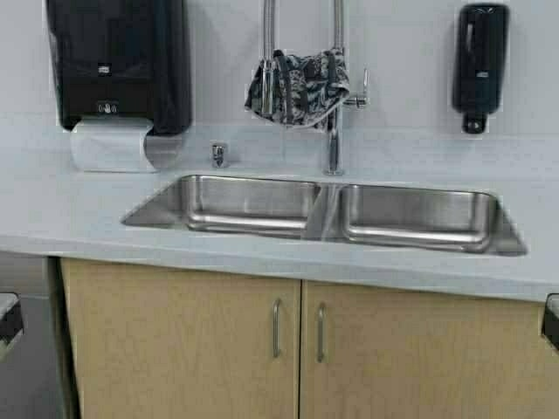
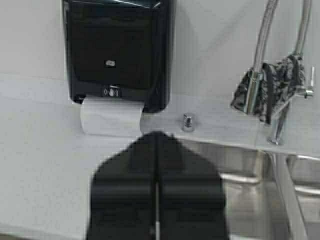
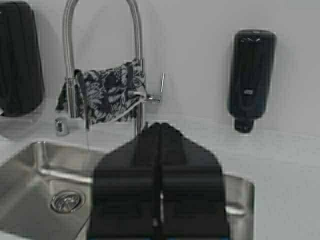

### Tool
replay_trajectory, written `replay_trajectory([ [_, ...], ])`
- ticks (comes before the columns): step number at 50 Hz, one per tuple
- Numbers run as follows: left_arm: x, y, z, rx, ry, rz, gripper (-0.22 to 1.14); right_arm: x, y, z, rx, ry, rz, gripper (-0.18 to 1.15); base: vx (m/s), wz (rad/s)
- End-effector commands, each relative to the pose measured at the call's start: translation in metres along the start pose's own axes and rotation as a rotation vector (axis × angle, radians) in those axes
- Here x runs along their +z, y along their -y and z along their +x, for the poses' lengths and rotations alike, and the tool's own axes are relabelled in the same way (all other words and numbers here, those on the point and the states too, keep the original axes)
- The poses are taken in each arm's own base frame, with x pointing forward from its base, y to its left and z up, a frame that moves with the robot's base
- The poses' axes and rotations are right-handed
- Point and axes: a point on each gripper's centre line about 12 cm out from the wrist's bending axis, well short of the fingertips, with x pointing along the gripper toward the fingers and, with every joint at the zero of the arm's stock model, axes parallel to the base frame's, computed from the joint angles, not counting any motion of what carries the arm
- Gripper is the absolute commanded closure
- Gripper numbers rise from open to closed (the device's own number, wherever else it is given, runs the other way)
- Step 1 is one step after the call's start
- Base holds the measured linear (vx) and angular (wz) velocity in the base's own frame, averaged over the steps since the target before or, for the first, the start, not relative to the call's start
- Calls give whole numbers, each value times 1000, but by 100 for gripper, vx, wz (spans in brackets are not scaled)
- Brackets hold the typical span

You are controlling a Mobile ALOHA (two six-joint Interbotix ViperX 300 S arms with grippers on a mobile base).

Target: Get the cloth and wipe up the spill under the wine glass

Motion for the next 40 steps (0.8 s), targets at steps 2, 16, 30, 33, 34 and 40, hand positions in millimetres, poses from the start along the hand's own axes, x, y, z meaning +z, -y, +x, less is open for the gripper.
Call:
replay_trajectory([
  [2, 4, 0, 1, -1, 14, 0, 89, 10, -1, 5, 5, 18, -4, 91, 31, 4],
  [16, 5, 3, -6, -18, 32, -19, 89, 9, -13, 7, 66, -64, -29, 91, 30, 7],
  [30, 5, 4, -22, -29, 68, -33, 89, 13, -70, 28, 317, -125, -23, 91, 28, 1],
  [33, 5, 4, -23, -29, 73, -32, 89, 6, -79, 40, 340, -147, -25, 91, 25, -4],
  [34, 5, 4, -23, -29, 75, -32, 89, 2, -82, 44, 346, -155, -26, 91, 24, -5],
  [40, 5, 4, -22, -28, 68, -33, 89, -22, -95, 73, 362, -186, -25, 91, 22, -5],
])
